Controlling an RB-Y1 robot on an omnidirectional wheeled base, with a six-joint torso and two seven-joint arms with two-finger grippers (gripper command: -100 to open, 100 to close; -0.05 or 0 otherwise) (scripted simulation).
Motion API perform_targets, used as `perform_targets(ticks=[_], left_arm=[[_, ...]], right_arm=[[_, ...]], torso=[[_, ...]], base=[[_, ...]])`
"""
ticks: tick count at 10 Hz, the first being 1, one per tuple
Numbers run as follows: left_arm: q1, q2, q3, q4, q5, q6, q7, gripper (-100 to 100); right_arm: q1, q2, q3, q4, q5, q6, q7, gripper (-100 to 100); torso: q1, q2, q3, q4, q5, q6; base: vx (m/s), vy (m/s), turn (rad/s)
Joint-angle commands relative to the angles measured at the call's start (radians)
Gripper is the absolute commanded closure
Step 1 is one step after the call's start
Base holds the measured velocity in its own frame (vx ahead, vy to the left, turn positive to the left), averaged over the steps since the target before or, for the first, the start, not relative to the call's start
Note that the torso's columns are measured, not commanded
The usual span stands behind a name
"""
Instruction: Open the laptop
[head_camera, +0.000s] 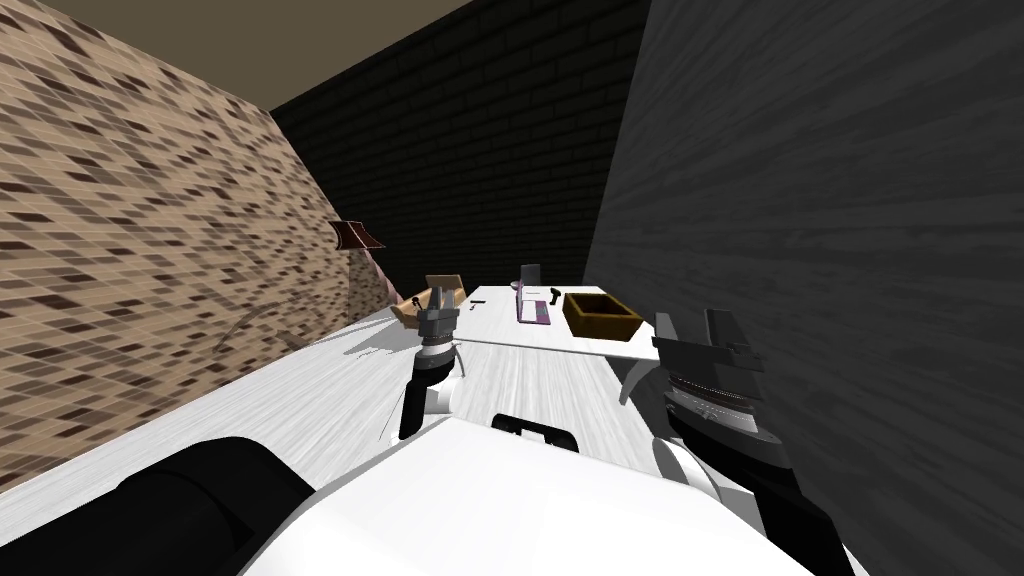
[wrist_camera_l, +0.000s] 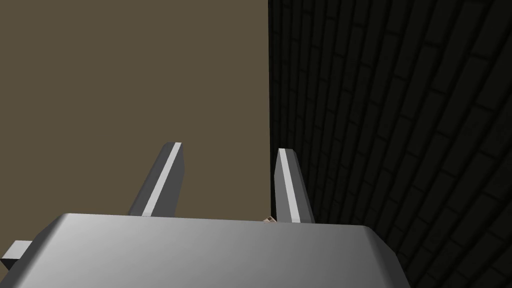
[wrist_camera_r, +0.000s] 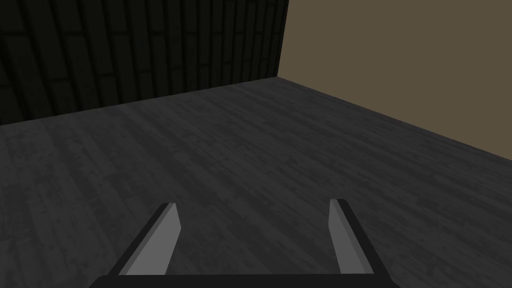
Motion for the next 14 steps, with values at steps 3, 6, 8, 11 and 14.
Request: perform_targets(ticks=[3, 6, 8, 11, 14], left_arm=[[0.000, 0.000, 0.000, 0.000, 0.000, 0.000, 0.000, 0], [0.000, 0.000, 0.000, 0.000, 0.000, 0.000, 0.000, 0], [0.000, 0.000, 0.000, 0.000, 0.000, 0.000, 0.000, 0], [0.000, 0.000, 0.000, 0.000, 0.000, 0.000, 0.000, 0], [0.000, 0.000, 0.000, 0.000, 0.000, 0.000, 0.000, 0]], right_arm=[[-0.003, -0.036, -0.005, 0.016, 0.019, 0.008, 0.007, -100], [-0.011, -0.095, -0.016, 0.051, 0.065, 0.026, 0.025, -100], [-0.017, -0.142, -0.027, 0.081, 0.107, 0.043, 0.042, -100], [-0.028, -0.222, -0.046, 0.134, 0.183, 0.072, 0.071, -100], [-0.041, -0.309, -0.068, 0.196, 0.271, 0.105, 0.105, -100]], torso=[[0.000, 0.221, -0.443, 0.221, 0.000, 0.000], [0.003, 0.266, -0.536, 0.267, 0.001, 0.000], [0.001, 0.268, -0.537, 0.268, 0.000, 0.000], [0.000, 0.269, -0.536, 0.269, 0.000, 0.000], [0.001, 0.267, -0.538, 0.268, 0.000, 0.000]], base=[[0.005, 0.015, 0.012], [0.023, 0.096, 0.038], [0.026, 0.134, 0.049], [0.026, 0.156, 0.062], [0.068, 0.192, 0.066]])
